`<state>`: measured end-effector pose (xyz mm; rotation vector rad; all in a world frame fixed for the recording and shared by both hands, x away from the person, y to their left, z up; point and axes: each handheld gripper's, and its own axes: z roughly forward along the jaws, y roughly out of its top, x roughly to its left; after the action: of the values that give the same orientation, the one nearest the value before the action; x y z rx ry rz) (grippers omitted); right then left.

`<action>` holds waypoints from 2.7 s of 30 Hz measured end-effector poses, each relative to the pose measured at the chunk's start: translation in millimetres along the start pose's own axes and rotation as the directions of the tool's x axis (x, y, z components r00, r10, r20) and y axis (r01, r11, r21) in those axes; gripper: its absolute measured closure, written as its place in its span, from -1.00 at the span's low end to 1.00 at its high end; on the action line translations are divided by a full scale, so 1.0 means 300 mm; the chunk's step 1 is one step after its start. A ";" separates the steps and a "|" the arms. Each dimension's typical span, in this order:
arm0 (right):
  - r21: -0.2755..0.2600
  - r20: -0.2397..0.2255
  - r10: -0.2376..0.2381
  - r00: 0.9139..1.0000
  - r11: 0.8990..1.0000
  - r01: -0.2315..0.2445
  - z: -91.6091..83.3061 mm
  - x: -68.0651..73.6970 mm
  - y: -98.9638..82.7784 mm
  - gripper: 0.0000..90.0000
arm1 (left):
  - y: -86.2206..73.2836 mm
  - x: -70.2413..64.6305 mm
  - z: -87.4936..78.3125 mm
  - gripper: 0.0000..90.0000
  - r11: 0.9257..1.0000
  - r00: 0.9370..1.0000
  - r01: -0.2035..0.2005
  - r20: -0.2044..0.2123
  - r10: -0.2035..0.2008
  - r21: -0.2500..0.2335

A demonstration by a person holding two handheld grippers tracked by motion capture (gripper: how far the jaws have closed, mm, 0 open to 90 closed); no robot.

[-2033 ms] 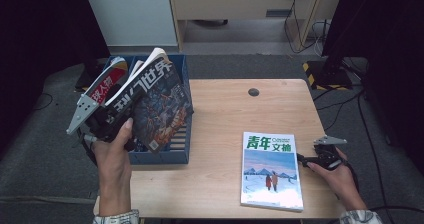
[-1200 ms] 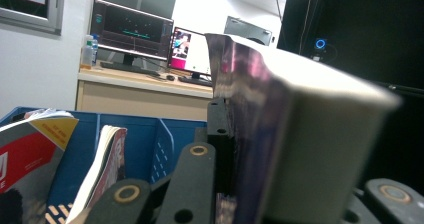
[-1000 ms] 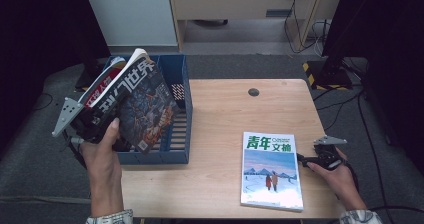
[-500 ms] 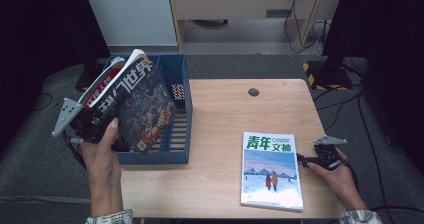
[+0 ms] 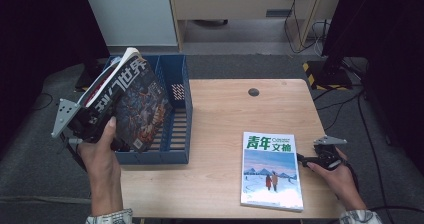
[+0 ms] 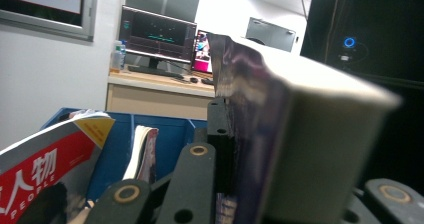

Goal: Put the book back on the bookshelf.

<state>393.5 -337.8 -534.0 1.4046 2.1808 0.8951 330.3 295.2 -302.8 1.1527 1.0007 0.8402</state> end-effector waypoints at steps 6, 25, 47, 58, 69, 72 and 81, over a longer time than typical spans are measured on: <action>-0.001 0.000 0.001 1.000 1.000 -0.001 0.000 0.000 0.000 -0.68 | -0.010 -0.002 0.008 0.83 1.000 0.999 0.003 -0.032 -0.003 0.000; -0.002 -0.001 -0.001 1.000 1.000 0.001 0.000 -0.001 -0.001 -0.68 | 0.000 -0.001 0.003 0.83 1.000 0.997 0.005 -0.082 -0.006 -0.015; -0.002 -0.001 0.001 1.000 1.000 -0.001 0.000 0.000 -0.001 -0.68 | 0.062 0.058 -0.072 0.83 1.000 0.997 0.005 -0.074 -0.005 -0.005; -0.002 -0.001 -0.003 1.000 1.000 0.003 0.000 -0.001 -0.001 -0.68 | 0.023 0.052 -0.036 0.83 1.000 0.995 0.015 -0.095 -0.017 -0.020; -0.010 0.001 -0.002 1.000 1.000 0.002 0.002 -0.001 -0.002 -0.68 | -0.005 0.039 0.033 0.83 1.000 0.993 0.001 -0.122 -0.004 -0.024; -0.011 0.001 -0.002 1.000 1.000 0.002 0.002 -0.001 -0.003 -0.68 | -0.014 0.040 0.059 0.83 1.000 0.990 -0.014 -0.138 0.013 -0.006; -0.017 0.001 -0.003 1.000 1.000 0.003 0.002 -0.001 -0.005 -0.68 | -0.030 0.043 0.109 0.83 0.999 0.984 -0.041 -0.175 0.044 0.020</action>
<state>393.0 -338.4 -535.4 1.3938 2.1690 0.9097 365.6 294.4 -310.9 1.1314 1.1324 0.9821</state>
